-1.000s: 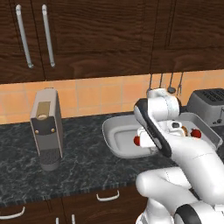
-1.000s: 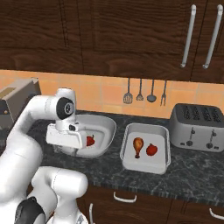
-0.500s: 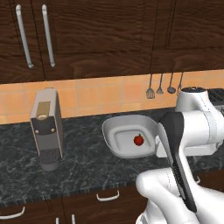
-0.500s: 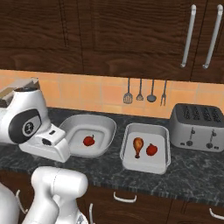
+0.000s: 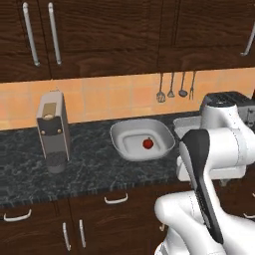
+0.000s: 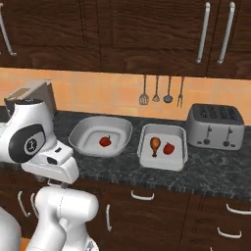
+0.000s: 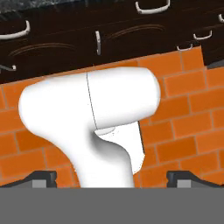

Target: Place one bell pepper and one chicken drumstick in each tupperware on the nearby counter, to pack two identical lunches.

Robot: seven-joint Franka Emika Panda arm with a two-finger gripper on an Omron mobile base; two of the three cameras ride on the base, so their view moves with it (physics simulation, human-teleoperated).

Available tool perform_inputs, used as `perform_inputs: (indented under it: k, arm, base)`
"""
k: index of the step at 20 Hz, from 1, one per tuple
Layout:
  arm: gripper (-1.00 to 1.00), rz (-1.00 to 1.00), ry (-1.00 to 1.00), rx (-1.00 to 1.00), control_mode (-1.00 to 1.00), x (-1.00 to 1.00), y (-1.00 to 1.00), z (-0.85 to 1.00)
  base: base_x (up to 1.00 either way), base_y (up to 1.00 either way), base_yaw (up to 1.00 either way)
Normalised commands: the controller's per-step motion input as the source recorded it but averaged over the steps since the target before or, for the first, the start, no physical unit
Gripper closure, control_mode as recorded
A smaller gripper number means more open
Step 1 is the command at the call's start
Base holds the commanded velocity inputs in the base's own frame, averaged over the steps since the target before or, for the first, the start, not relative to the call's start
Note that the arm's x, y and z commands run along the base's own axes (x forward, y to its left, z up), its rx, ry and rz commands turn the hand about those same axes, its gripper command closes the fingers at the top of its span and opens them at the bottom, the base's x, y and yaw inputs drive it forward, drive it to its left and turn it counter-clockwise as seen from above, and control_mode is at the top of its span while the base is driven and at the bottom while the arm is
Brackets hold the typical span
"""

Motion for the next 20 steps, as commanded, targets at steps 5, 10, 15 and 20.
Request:
perform_inputs:
  k: [5,10,15,20]
  arm:
    - [-1.0,0.0,0.0,0.0,1.0,0.0,0.0,0.0]
    - [-1.0,0.0,0.0,0.0,1.0,0.0,0.0,0.0]
    - [-1.0,0.0,0.0,0.0,1.0,0.0,0.0,0.0]
    - [-1.0,0.0,0.0,0.0,1.0,0.0,0.0,0.0]
  base:
    - [-0.97,-0.54,-0.28]
    - [-0.44,-0.93,-0.52]
    - [0.0,-1.0,-0.41]
    - [0.24,-1.0,-0.03]
